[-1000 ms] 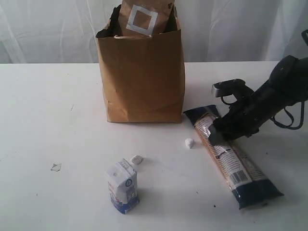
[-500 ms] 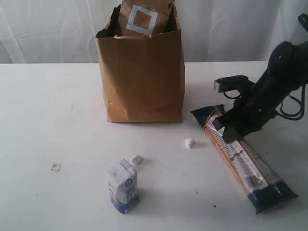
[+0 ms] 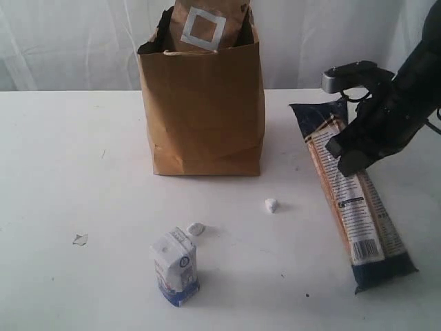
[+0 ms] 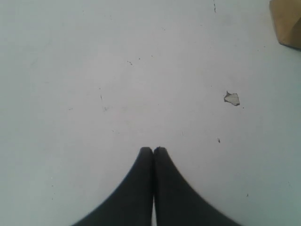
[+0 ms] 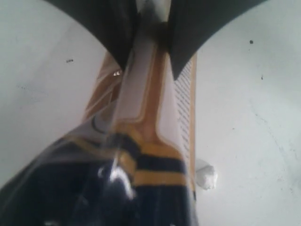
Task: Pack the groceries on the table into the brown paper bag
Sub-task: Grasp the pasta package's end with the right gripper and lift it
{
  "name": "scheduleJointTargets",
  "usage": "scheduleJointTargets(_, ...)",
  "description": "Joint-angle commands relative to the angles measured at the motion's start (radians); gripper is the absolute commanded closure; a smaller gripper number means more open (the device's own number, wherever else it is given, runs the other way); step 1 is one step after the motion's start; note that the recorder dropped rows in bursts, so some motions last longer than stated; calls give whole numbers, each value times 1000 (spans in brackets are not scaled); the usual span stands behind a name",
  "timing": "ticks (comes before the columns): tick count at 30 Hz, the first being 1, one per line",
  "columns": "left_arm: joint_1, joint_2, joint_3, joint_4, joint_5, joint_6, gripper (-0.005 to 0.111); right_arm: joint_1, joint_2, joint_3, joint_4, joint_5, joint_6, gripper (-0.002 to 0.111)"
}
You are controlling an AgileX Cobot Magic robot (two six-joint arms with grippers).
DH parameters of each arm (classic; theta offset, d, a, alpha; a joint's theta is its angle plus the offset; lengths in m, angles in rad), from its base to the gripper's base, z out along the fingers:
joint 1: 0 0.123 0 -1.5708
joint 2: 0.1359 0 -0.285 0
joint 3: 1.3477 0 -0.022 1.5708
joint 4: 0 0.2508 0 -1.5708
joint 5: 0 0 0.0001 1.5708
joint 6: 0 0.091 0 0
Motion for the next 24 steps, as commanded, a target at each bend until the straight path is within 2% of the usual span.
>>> scheduleJointTargets(1, 5, -4, 17, 21, -33, 1, 107, -3, -72, -7, 9, 47, 7, 108)
scheduleJointTargets(9, 5, -4, 17, 22, -33, 3, 107, -3, -182, -10, 4, 52, 23, 108)
scheduleJointTargets(13, 5, -4, 17, 22, -33, 3, 107, -3, -265, -27, -10, 121, 23, 108)
scheduleJointTargets(18, 5, -4, 17, 22, -33, 3, 107, -3, -355, -113, -10, 173, 41, 108)
scheduleJointTargets(24, 5, -4, 17, 22, -33, 3, 107, -3, -372, -293, -10, 169, 48, 108)
